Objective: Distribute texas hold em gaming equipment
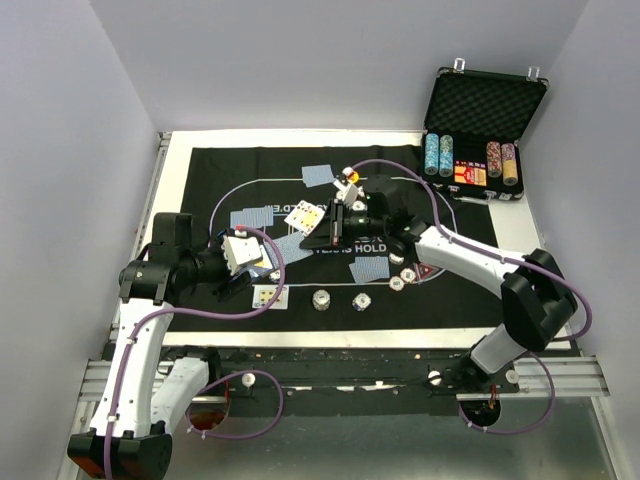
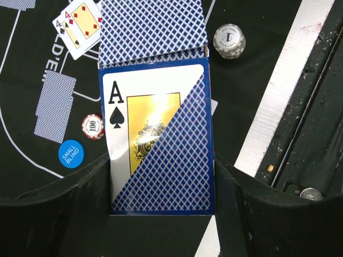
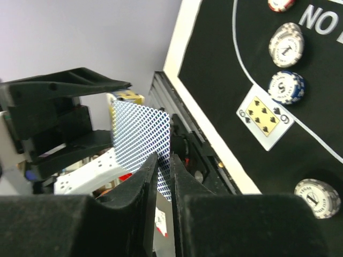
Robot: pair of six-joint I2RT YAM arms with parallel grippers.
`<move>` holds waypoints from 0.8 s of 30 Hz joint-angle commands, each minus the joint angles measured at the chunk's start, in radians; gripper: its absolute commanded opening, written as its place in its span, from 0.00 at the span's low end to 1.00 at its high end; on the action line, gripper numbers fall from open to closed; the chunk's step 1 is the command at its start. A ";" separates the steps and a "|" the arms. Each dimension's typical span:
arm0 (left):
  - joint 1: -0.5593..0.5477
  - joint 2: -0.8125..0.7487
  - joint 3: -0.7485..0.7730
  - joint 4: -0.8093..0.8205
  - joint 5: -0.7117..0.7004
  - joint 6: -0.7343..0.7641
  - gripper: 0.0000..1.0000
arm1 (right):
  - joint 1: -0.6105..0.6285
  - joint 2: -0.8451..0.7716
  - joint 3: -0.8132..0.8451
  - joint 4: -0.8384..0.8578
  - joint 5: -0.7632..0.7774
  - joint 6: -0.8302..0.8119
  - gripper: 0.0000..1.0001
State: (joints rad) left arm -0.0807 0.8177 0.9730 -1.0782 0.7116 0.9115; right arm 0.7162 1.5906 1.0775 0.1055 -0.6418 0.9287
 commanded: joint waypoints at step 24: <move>-0.004 -0.012 0.013 0.017 0.028 0.004 0.49 | -0.382 0.072 -0.101 0.154 -0.029 0.041 0.01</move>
State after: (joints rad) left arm -0.0807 0.8169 0.9714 -1.0718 0.7116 0.9119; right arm 0.3710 1.5810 0.9085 0.3981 -0.7601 1.1263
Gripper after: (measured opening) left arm 0.715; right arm 0.011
